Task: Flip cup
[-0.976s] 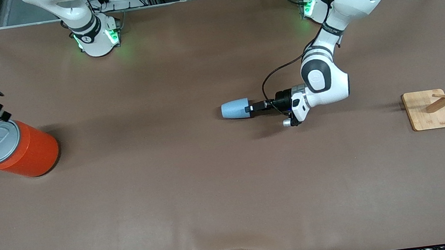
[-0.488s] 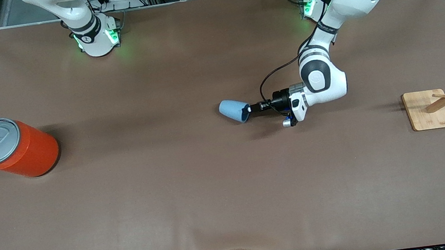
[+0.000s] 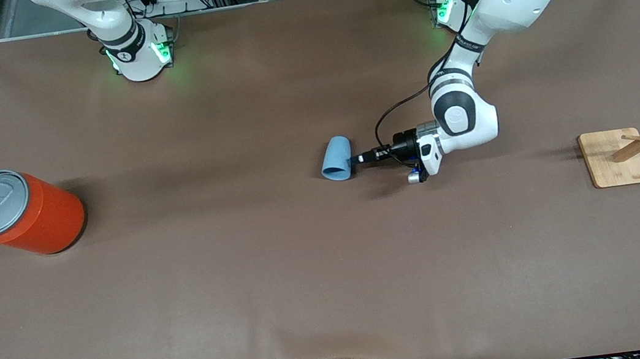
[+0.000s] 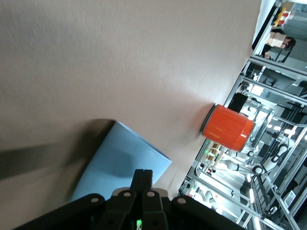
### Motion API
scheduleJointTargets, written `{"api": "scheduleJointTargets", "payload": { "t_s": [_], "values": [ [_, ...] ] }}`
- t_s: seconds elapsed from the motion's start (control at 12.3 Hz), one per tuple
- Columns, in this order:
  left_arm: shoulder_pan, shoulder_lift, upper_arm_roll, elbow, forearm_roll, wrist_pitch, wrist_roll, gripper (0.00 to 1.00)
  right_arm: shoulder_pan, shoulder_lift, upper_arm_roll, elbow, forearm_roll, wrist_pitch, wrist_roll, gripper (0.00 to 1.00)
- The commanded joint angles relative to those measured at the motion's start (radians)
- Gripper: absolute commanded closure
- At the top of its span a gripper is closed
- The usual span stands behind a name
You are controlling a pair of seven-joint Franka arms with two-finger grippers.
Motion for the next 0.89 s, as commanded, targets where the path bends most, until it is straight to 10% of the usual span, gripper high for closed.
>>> {"api": "scheduleJointTargets", "payload": {
  "t_s": [0.0, 0.24, 0.33, 0.41, 0.65, 0.81],
  "values": [
    [0.051, -0.026, -0.004, 0.022, -0.012, -0.018, 0.021, 1.0, 0.004, 0.017, -0.001, 0.034, -0.016, -0.025, 0.004, 0.0],
    [0.093, -0.067, 0.002, 0.069, 0.049, -0.018, -0.025, 0.66, 0.007, 0.017, -0.001, 0.032, -0.015, -0.025, 0.004, 0.0],
    [0.104, -0.071, 0.002, 0.098, 0.101, -0.018, -0.098, 0.46, 0.005, 0.017, -0.001, 0.032, -0.016, -0.026, 0.003, 0.0],
    [0.105, -0.072, 0.003, 0.129, 0.164, -0.018, -0.201, 0.04, 0.004, 0.019, -0.001, 0.032, -0.015, -0.025, 0.003, 0.0],
    [0.151, -0.165, 0.012, 0.149, 0.386, -0.018, -0.437, 0.0, 0.007, 0.019, -0.001, 0.031, -0.015, -0.026, 0.004, 0.0],
    [0.195, -0.263, 0.012, 0.196, 0.741, -0.099, -0.693, 0.0, 0.007, 0.019, -0.001, 0.031, -0.015, -0.026, 0.006, 0.0]
  ]
}}
